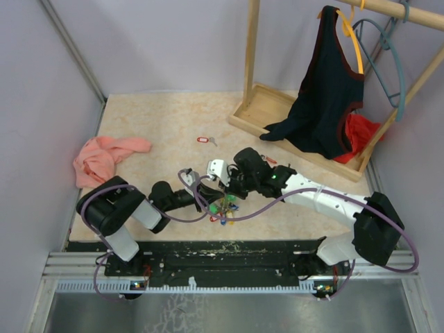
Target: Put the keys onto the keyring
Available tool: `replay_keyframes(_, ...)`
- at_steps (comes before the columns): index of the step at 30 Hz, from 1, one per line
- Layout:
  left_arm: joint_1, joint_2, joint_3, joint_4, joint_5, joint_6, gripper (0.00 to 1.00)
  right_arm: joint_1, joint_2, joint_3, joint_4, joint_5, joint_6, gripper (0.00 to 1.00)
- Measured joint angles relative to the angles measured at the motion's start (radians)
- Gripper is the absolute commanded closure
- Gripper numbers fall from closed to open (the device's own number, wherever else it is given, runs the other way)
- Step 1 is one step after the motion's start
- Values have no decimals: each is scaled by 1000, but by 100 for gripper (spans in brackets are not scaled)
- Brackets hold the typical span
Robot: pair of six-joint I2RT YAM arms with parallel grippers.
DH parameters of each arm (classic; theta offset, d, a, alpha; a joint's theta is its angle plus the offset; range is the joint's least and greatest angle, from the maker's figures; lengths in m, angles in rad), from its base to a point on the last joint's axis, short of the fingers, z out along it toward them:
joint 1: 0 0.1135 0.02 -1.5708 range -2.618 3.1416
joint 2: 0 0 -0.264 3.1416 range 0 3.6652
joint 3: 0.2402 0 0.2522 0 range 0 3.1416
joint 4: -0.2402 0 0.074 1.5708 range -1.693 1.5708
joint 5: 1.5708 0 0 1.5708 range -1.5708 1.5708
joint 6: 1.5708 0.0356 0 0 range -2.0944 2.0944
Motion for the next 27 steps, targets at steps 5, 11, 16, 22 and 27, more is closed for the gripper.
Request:
replay_keyframes(5, 0, -4, -5, 0, -2, 10, 100, 2, -11, -2, -20, 45, 53, 100)
replay_keyframes(11, -2, -31, -27, 0, -7, 31, 100, 2, -43, -43, -21, 67, 151, 100)
replay_keyframes(16, -13, -39, -33, 0, -8, 42, 100, -5, -45, -75, -10, 66, 209, 100)
replay_keyframes(22, -23, -47, -38, 0, -13, 59, 100, -23, -40, -83, 11, 41, 245, 100)
replay_keyframes(27, -26, -47, -42, 0, -19, 71, 100, -34, -4, -83, 27, 14, 261, 100)
